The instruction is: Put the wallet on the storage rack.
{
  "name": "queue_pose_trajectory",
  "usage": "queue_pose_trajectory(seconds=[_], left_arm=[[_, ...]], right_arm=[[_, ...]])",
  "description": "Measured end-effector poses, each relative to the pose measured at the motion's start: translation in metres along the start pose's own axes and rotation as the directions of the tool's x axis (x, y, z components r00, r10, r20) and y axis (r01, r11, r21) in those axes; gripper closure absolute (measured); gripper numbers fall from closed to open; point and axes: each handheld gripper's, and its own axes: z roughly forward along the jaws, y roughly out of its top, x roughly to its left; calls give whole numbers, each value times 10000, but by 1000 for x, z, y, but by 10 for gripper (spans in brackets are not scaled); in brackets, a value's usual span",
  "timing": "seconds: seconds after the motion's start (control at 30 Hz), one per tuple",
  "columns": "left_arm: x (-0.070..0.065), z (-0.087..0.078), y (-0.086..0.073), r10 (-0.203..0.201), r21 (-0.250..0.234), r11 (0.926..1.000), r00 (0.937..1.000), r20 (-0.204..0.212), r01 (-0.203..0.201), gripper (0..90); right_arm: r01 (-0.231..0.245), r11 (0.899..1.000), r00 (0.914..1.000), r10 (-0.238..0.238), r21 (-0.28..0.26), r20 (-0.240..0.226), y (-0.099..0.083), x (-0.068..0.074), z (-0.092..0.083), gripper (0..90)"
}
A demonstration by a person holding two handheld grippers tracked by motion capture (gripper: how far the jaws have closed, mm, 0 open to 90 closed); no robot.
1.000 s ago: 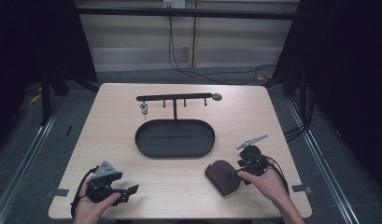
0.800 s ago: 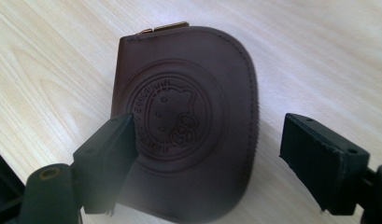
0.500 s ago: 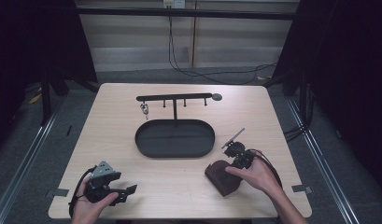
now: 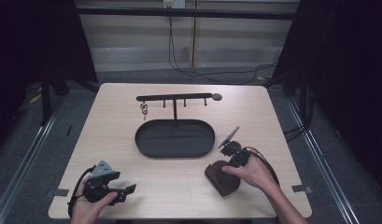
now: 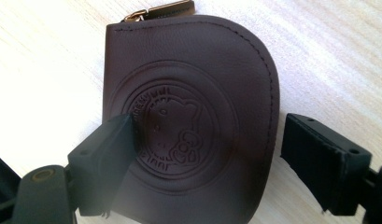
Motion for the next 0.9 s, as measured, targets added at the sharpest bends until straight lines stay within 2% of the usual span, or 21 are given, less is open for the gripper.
queue_pose_trajectory(seconds=[0.1,0.13,0.17,0.37,0.43,0.7,0.73,0.8,0.83,0.9], left_arm=[[0,0,0,-59,-56,10000,10000,8,59,197],[0,0,0,-85,-78,9999,10000,12,86,197],[1,-1,0,-58,-73,10000,10000,21,58,198],[2,-2,0,-104,-98,9999,9999,18,104,198],[2,-2,0,-101,-118,9999,9999,7,101,199],[3,-3,-1,-16,-89,10000,9999,-109,15,209],[3,-3,-1,-88,-153,9998,9999,-91,87,209],[3,-3,-1,-133,-147,9998,9999,-99,132,209],[4,-3,-1,-121,-139,9998,9999,-100,119,209],[3,-3,-1,-128,-139,9998,9999,-80,127,209]], right_arm=[[15,9999,10000,-14,148,-27,2,0,0,199],[33,9999,9999,-31,154,-155,2,0,0,225],[-181,9996,9983,193,221,-558,2,-5,1,229],[-364,9976,9940,422,580,-1006,6,-10,3,247],[-341,9965,9945,414,759,-964,8,-9,2,267],[-355,9961,9955,423,809,-846,12,-10,-3,380],[-388,9964,9958,448,753,-792,13,-9,-5,415],[-391,9982,9969,421,449,-672,13,-10,-12,550],[-374,9987,9971,396,340,-647,13,-11,-16,584],[-362,9986,9977,383,386,-555,14,-10,-16,587]])
